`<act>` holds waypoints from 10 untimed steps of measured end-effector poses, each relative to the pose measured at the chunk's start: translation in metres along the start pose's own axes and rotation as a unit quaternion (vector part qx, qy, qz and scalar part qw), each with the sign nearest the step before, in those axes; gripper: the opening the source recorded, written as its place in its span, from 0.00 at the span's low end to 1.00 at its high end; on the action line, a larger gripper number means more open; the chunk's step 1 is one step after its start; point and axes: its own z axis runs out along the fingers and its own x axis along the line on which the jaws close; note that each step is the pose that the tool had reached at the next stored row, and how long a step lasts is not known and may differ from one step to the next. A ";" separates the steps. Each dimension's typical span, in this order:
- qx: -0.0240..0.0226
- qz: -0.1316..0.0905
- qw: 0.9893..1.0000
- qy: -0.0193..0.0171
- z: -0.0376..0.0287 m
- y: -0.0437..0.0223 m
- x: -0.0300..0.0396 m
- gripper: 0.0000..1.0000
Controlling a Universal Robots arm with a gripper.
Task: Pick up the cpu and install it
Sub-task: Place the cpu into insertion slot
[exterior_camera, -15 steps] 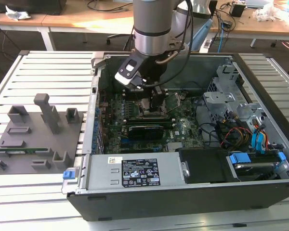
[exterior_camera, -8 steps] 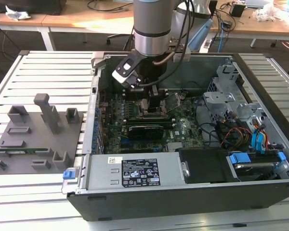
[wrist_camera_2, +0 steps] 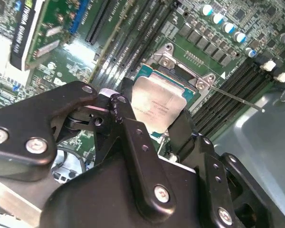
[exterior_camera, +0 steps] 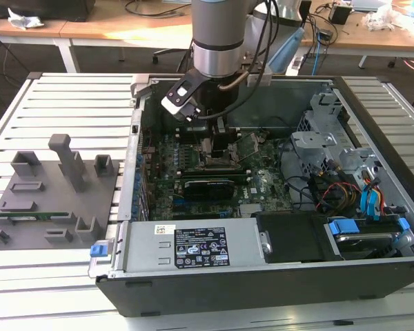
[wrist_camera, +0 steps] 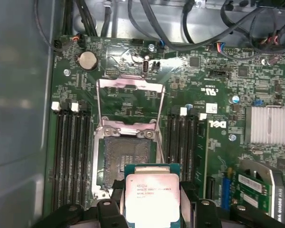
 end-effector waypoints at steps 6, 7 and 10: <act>0.001 0.015 1.000 -0.001 0.0105 0.0063 0.0049 0.55; 0.001 0.017 1.000 -0.001 0.0115 0.0072 0.0062 0.55; 0.001 0.020 1.000 -0.001 0.0147 0.0091 0.0105 0.55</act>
